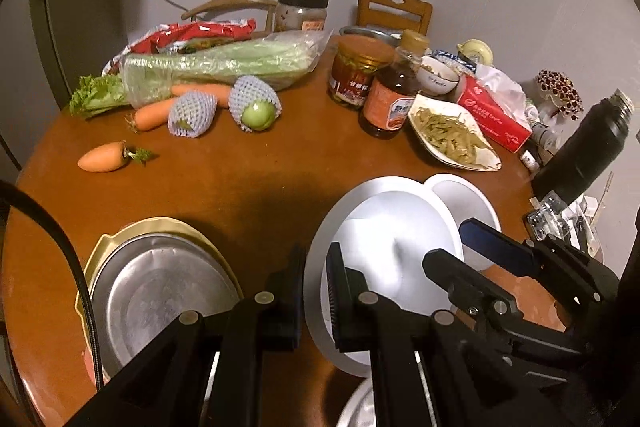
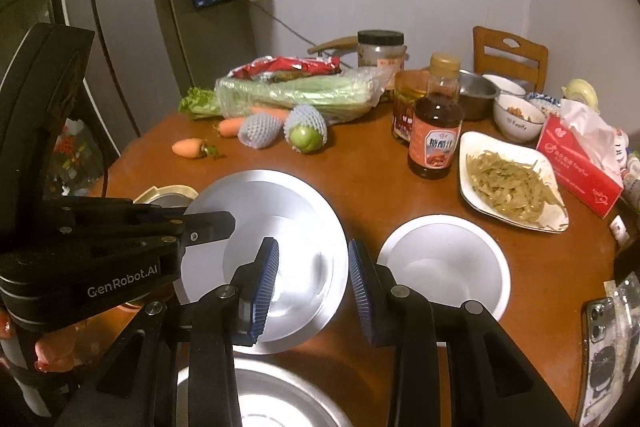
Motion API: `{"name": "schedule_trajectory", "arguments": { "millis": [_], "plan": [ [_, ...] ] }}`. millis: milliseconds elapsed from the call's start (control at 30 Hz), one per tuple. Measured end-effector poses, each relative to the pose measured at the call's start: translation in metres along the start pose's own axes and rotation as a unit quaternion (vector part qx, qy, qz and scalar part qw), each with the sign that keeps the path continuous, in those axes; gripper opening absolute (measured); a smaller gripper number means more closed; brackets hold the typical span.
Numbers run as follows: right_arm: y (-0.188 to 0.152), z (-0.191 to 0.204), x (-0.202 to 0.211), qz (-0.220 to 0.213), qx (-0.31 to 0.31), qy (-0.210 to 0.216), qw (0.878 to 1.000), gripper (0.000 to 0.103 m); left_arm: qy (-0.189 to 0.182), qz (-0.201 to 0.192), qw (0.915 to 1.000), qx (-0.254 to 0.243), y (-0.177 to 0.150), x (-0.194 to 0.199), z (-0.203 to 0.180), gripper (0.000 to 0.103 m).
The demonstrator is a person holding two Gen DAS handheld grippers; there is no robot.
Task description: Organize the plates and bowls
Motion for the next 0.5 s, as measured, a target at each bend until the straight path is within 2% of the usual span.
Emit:
{"name": "schedule_trajectory", "arguments": {
  "millis": [500],
  "plan": [
    [-0.028,0.018,0.057,-0.025,-0.002,-0.016,1.000,0.038,-0.004,-0.014,0.9995,-0.028,-0.040,0.037,-0.020,0.011]
  ]
}}
Point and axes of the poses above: each gripper's, at about its wrist camera, not at the fingertips, and x roughly against the way its jaws point, z to its left, y to its top, the point moved 1 cm from there along -x, roughly the way its jaws point, and after that the axes turned 14 degrees about x, right-handed, at the moved point
